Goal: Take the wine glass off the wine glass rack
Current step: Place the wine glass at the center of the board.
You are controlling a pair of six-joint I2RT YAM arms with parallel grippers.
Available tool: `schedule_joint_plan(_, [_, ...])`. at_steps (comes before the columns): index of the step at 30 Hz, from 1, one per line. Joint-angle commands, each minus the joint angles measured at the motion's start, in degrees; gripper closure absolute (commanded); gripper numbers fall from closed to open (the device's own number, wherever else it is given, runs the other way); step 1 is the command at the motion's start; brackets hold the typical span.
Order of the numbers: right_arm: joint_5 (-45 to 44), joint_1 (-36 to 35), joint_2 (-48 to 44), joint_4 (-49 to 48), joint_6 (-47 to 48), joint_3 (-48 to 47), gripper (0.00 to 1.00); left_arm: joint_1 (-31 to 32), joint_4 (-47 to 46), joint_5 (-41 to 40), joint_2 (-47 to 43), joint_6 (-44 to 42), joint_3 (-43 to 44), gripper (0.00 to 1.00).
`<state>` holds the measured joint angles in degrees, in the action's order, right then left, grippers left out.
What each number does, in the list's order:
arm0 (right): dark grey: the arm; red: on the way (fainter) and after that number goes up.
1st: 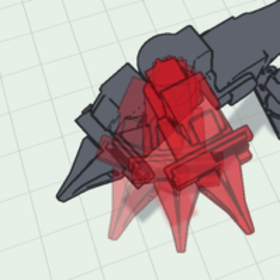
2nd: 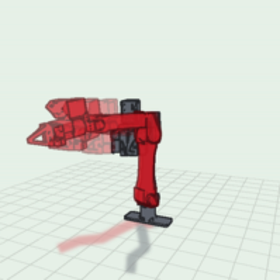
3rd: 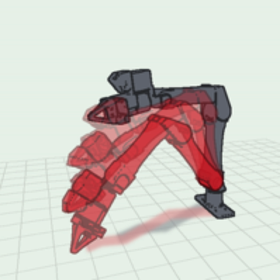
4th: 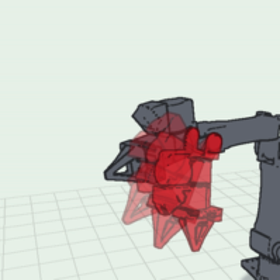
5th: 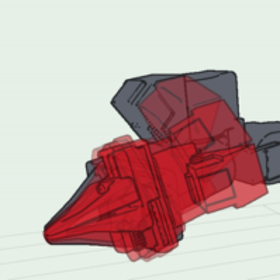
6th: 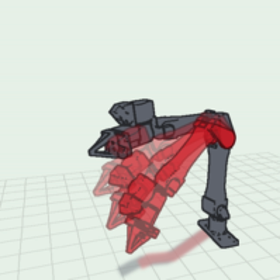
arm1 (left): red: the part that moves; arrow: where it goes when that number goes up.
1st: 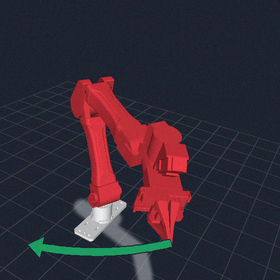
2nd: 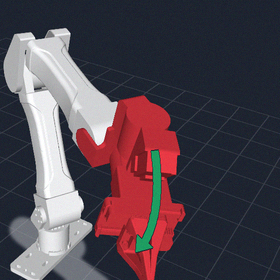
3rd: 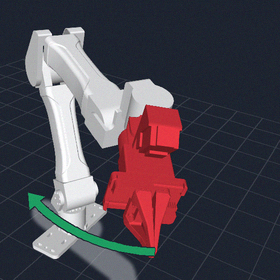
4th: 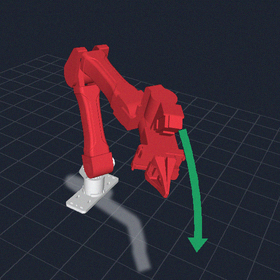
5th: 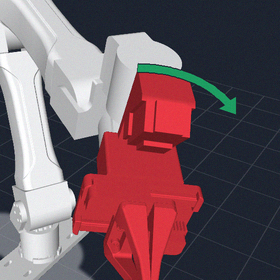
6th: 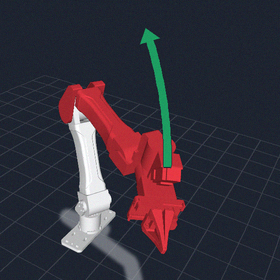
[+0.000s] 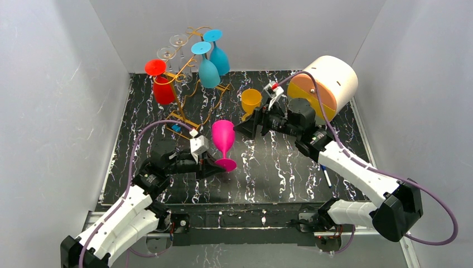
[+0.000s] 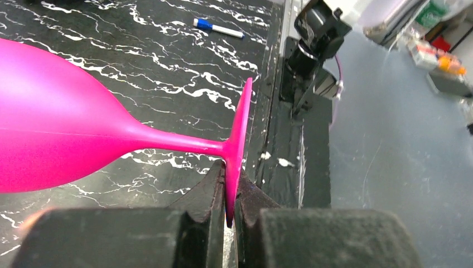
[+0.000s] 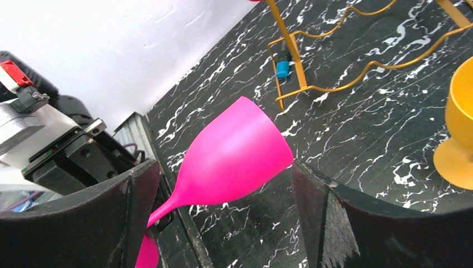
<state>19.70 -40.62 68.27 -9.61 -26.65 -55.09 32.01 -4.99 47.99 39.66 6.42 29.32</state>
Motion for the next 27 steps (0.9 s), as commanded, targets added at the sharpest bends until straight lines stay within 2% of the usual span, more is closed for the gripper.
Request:
schedule_joint_plan(1, [10.5,2.2,0.0,2.7,3.1,-3.4,0.04,0.2,7.8,5.3,-0.4,-15.2,3.1,1.00])
schedule_joint_plan(3, [20.3,2.6,1.5,1.4,3.6,-3.3,0.02,0.2,12.4,7.4,-0.1,-19.6,4.0,1.00])
schedule_joint_plan(4, [23.8,2.6,2.3,0.6,3.6,-3.4,0.01,0.2,15.2,10.6,-0.1,-25.1,4.3,1.00])
schedule_joint_plan(6, [25.6,2.6,2.6,-1.0,1.8,-3.4,0.01,0.2,21.4,14.4,-0.7,-34.5,5.2,1.00])
schedule_joint_plan(9, [19.5,2.6,0.7,-4.8,-3.6,-0.5,0.01,0.2,22.0,13.6,-3.2,-35.2,4.4,1.00])
schedule_joint_plan(13, [15.8,2.6,-4.0,-14.3,-3.4,6.6,0.01,0.2,23.4,12.8,-3.9,-36.1,4.6,1.00])
schedule_joint_plan(15, [12.2,2.6,-5.3,-11.0,0.4,6.1,0.01,0.2,24.8,15.3,-3.5,-38.8,5.0,1.00])
schedule_joint_plan(18, [8.3,3.0,-2.1,2.2,6.2,-0.2,0.01,0.2,25.4,17.2,-2.4,-40.9,5.5,1.00])
schedule_joint_plan(20, [14.2,4.8,1.4,6.8,6.8,-2.8,0.03,0.2,28.1,16.2,-1.3,-45.4,5.8,1.00])
schedule_joint_plan(23, [31.4,7.8,5.2,2.9,2.5,-2.5,0.12,0.2,27.7,13.9,1.3,-47.8,6.4,1.00])
schedule_joint_plan(27, [39.9,8.0,7.6,-2.0,-3.5,-3.3,0.14,0.2,31.2,17.9,4.7,-53.7,8.5,1.00])
